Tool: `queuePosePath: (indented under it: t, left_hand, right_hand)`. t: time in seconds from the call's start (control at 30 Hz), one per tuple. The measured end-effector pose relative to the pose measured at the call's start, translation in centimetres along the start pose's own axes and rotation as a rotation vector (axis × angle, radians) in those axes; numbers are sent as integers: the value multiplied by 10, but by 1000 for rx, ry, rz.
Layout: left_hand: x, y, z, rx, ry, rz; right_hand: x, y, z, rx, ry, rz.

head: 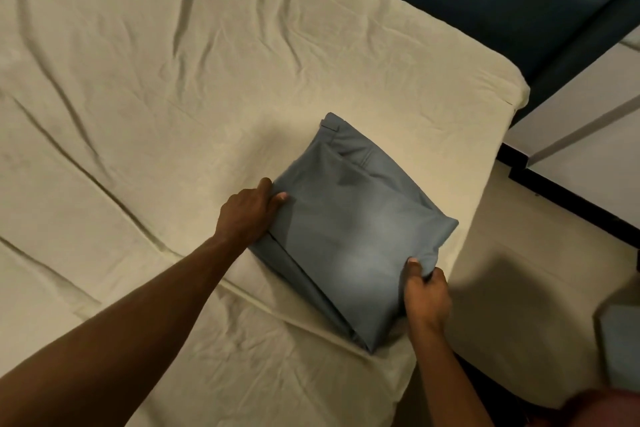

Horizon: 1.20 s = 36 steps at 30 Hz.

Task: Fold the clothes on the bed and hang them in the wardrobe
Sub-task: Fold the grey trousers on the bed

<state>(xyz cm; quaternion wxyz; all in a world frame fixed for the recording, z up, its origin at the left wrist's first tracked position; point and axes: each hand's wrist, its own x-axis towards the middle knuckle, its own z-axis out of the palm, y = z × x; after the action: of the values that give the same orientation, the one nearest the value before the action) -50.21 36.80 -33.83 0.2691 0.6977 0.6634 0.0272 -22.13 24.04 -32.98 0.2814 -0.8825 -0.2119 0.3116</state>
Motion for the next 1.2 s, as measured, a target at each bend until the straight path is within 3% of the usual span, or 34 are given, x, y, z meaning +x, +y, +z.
queuePosePath:
  t: [0.2,0.37,0.53,0.7,0.97,1.07,1.13,1.2]
  left_hand:
    - [-3,-4,-1,-22,210,-84]
    - [-1,12,-5,-100,174,-140]
    - [19,31,-13,-138,-51,-142]
    - [19,49,-5,-109,29,38]
    - [5,39,12,-134,-5,-23]
    - [-2,44,16,-113,165,-111]
    - [-7,50,19,-18,311,-48]
    - [-11,65,23,95,277,123]
  right_hand:
    - [22,-18,-7,39,-113,11]
    - [28,-19,-4,69,-114,31]
    - [31,-14,-2,55,-55,-16]
    - [28,-3,-4,101,137,-27]
    - [52,-16,-11,-4,199,-86]
    - [54,-17,-16,-93,142,-54]
    - [48,-20,-19,-166,198,-188]
    - [38,-24,-17,-347,266,-441]
